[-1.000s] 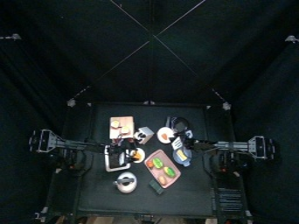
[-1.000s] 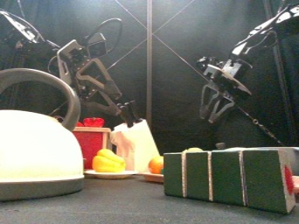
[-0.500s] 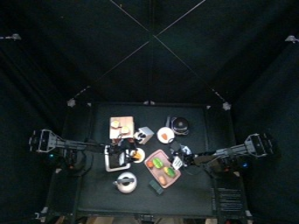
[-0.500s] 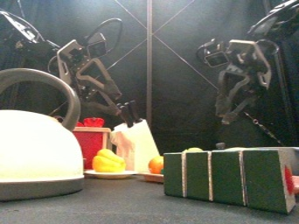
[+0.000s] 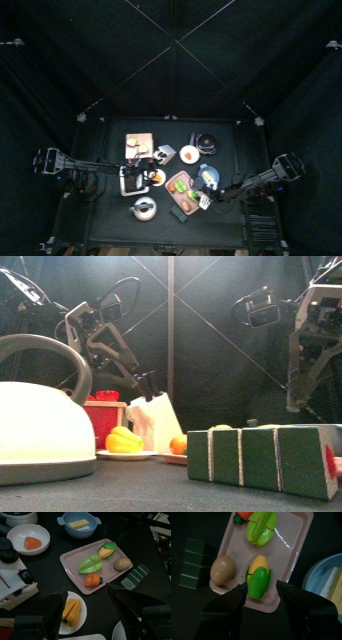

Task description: Grab egg

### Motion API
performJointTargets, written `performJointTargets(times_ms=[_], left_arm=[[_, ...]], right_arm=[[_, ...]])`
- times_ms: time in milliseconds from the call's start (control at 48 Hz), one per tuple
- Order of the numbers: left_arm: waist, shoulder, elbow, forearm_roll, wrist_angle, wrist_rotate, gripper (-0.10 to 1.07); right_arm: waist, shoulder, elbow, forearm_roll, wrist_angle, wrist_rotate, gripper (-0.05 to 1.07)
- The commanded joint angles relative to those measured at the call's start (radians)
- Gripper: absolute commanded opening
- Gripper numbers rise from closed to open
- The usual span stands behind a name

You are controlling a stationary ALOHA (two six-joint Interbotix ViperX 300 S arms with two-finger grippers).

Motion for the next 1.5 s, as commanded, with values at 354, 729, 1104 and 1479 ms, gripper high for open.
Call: performJointTargets(times_ms=[354, 729, 1104, 1479], left_arm=[[-0.002, -0.017, -0.009, -0.002, -0.003, 0.002, 0.96], [-0.002, -0.017, -0.009, -0.003, -0.003, 0.002, 0.96], [-0.002, -0.017, -0.009, -0.002, -0.003, 0.002, 0.96], [0.0, -0.015, -0.009, -0.002, -0.003, 0.002, 0.96]], right_arm=[[0.071, 0.04, -0.104, -0.006, 0.005, 0.0, 0.93], [0.086, 0.184, -0.232, 0.023, -0.003, -0.008, 0.92], [0.077, 0.272, -0.281, 0.025, -0.002, -0.011, 0.92], [0.066, 0.313, -0.272, 0.034, -0.026, -0.011, 0.92]])
